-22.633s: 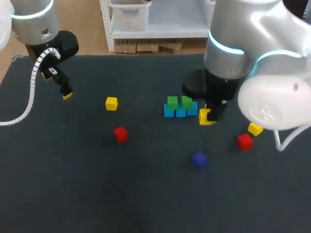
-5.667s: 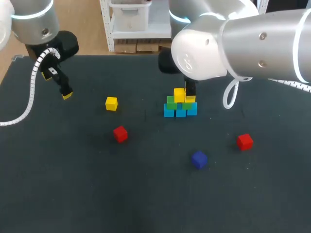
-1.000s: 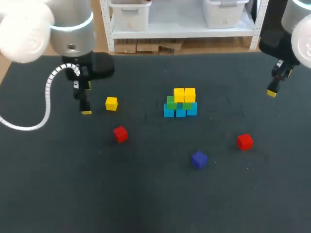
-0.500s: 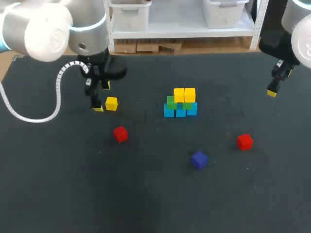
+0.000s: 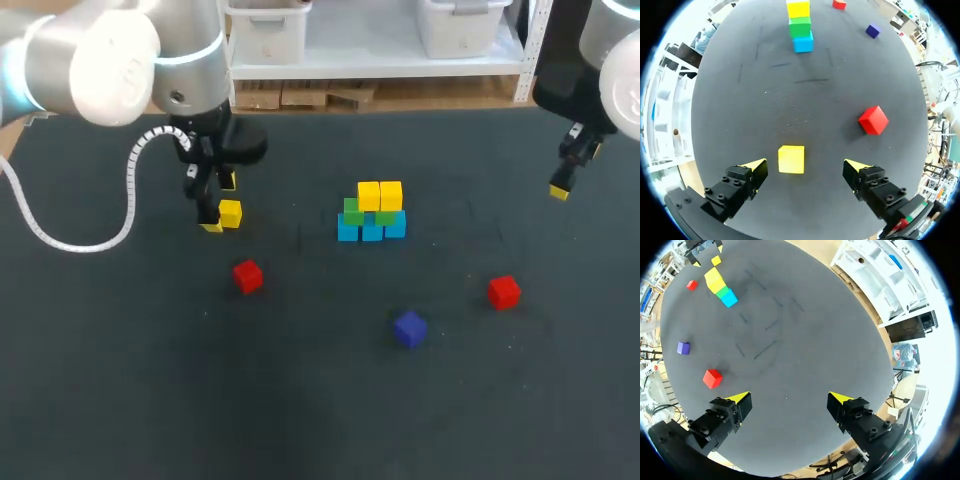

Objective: Place the blue cubes, place green cubes on the blue cubes, place the yellow cubes on the green cubes, then place the red cubes on the yellow cubes, and place purple cube on the red cubes.

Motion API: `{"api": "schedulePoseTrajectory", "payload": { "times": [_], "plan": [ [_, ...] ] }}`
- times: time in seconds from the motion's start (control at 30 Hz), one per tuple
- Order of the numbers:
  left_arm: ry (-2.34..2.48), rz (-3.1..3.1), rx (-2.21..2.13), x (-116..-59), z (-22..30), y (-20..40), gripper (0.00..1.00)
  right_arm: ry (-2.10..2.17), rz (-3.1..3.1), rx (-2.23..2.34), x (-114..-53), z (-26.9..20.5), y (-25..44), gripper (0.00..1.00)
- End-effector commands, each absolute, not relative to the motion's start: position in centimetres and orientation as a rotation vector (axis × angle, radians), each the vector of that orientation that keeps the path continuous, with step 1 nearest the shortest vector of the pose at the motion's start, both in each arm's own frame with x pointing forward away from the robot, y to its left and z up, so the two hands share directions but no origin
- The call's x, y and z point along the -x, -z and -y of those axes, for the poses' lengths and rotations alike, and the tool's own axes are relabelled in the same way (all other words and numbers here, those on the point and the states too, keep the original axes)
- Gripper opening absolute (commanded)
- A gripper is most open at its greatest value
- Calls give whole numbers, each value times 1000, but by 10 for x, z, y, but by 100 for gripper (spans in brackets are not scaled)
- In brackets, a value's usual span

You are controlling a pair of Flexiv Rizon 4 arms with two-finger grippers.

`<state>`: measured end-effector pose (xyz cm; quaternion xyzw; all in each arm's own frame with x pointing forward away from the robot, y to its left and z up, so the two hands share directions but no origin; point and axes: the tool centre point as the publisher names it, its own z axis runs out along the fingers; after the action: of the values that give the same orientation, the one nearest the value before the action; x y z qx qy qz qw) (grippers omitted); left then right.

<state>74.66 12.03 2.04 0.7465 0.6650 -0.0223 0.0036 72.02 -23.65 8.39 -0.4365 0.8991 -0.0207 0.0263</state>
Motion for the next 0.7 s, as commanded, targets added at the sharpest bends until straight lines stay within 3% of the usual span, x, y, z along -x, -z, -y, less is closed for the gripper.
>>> {"api": "schedulePoseTrajectory", "payload": {
  "times": [0.03, 0.53, 0.7],
  "plan": [
    [50, -2073, -2357, -745, -116, -14, 100, 63, -2777, 1348, -720, 237, -84, 100],
    [-12, -2126, -2365, -750, -107, 6, 100, 63, -2777, 1348, -720, 237, -84, 100],
    [-28, -2152, -2344, -755, -114, 10, 95, 63, -2777, 1348, -720, 237, -84, 100]
  ]
}}
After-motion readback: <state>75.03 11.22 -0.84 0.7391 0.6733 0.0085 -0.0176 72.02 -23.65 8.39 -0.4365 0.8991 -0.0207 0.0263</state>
